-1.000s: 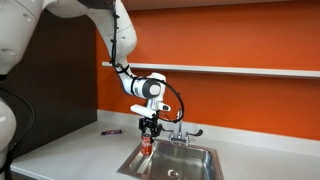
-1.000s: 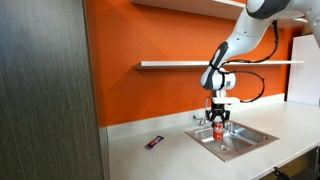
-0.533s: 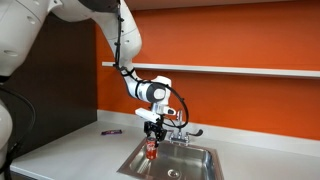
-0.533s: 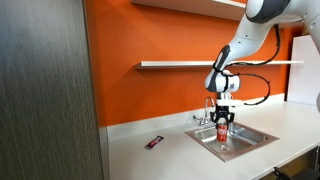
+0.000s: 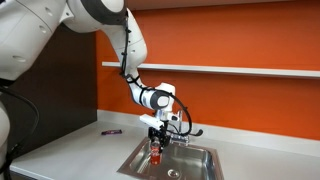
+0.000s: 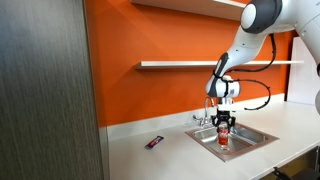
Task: Put the can in the sink
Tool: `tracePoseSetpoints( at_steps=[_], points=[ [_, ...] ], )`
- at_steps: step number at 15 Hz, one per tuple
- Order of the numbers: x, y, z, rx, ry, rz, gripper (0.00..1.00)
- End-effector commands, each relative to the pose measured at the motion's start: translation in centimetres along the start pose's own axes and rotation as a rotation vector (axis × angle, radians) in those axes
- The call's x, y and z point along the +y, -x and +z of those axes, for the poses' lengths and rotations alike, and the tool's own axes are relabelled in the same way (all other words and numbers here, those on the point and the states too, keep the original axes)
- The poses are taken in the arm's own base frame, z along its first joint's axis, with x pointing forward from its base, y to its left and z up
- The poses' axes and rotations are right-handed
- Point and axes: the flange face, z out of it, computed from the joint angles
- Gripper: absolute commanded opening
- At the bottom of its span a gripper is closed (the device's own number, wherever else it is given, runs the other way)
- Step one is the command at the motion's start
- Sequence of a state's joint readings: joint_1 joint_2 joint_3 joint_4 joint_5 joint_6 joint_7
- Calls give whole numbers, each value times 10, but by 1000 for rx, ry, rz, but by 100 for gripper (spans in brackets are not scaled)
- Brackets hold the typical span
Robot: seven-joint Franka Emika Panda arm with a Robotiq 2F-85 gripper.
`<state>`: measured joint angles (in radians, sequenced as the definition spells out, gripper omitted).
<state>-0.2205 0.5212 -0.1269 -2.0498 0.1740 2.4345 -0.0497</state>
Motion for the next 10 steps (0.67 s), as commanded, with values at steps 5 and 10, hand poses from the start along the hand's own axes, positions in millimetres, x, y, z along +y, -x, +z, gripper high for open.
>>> tracePoseSetpoints(
  at_steps=[5,10],
  points=[
    [7,-26,27,-3,-30,23,39],
    [8,-37,52,-22,-37,36,39]
  ],
)
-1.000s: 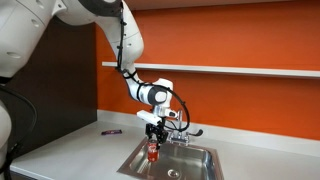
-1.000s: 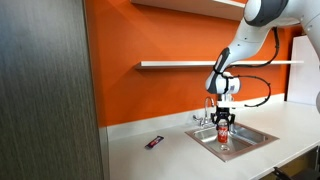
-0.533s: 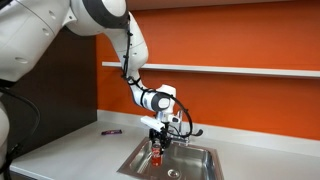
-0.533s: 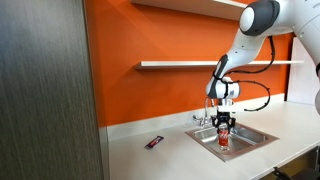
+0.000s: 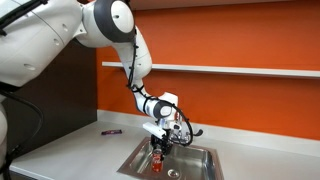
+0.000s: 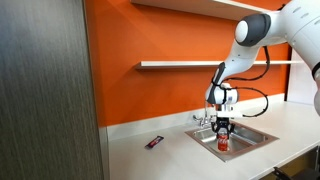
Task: Put the can in the sink
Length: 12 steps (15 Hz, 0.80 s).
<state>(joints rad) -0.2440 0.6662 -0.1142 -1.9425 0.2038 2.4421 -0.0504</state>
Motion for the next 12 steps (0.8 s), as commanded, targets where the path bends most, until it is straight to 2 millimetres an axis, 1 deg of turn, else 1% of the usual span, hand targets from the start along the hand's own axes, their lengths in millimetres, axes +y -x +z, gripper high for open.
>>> tracePoseSetpoints(
  at_steps=[1,6,12],
  points=[
    [2,-15,11,2,-27,7,39],
    [4,-23,31,-15,-27,11,39],
    [3,-29,48,-29,-29,12,39]
  ],
)
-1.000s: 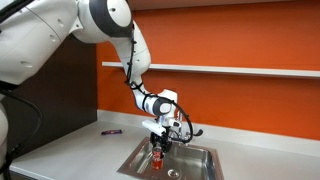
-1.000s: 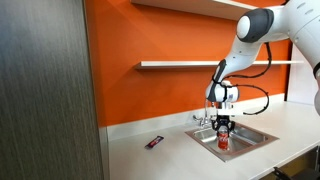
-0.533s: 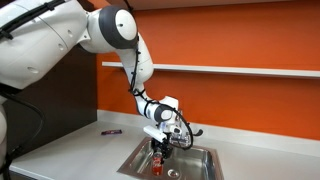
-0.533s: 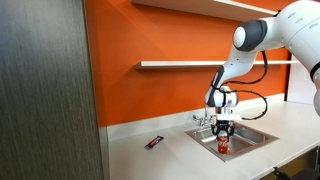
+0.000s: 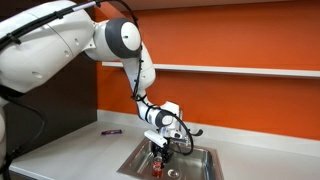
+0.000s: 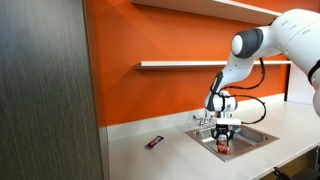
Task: Put the can in the sink
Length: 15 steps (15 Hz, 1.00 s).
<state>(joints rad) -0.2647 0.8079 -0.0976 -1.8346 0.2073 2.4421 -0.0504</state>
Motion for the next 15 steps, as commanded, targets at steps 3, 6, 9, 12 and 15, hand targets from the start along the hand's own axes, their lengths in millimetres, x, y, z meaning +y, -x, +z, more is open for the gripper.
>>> tracePoseSetpoints(
  at_steps=[3,6,9,12,15],
  points=[
    [1,-11,0,1,-32,7,39],
    [1,-4,0,1,-3,1,64],
    [1,-4,0,1,-3,1,64],
    [1,-4,0,1,-3,1,64],
    [1,-4,0,1,-3,1,64]
  ],
)
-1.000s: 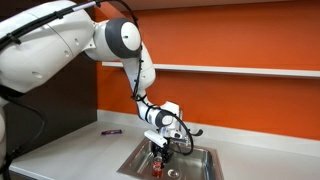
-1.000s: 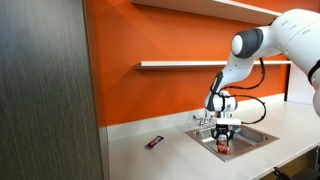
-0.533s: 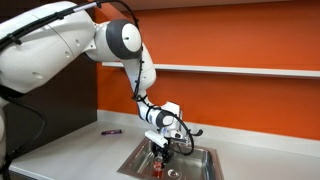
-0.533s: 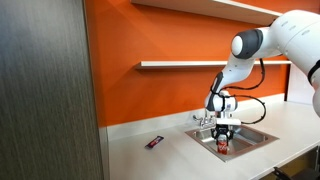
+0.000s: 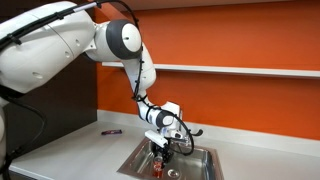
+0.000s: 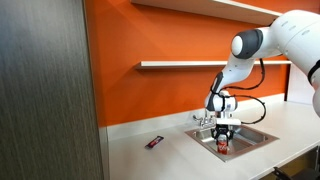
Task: Put the can in the sink
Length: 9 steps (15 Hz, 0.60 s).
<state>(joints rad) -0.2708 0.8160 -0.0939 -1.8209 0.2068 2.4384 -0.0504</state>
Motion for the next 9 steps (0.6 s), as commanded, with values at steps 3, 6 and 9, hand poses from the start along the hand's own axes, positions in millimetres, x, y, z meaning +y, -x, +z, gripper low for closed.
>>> tracePoseSetpoints(
  at_steps=[3,6,9],
  points=[
    [0,-1,0,0,-2,1,39],
    [1,-1,0,1,-1,1,39],
    [0,2,-3,1,1,3,97]
  ],
)
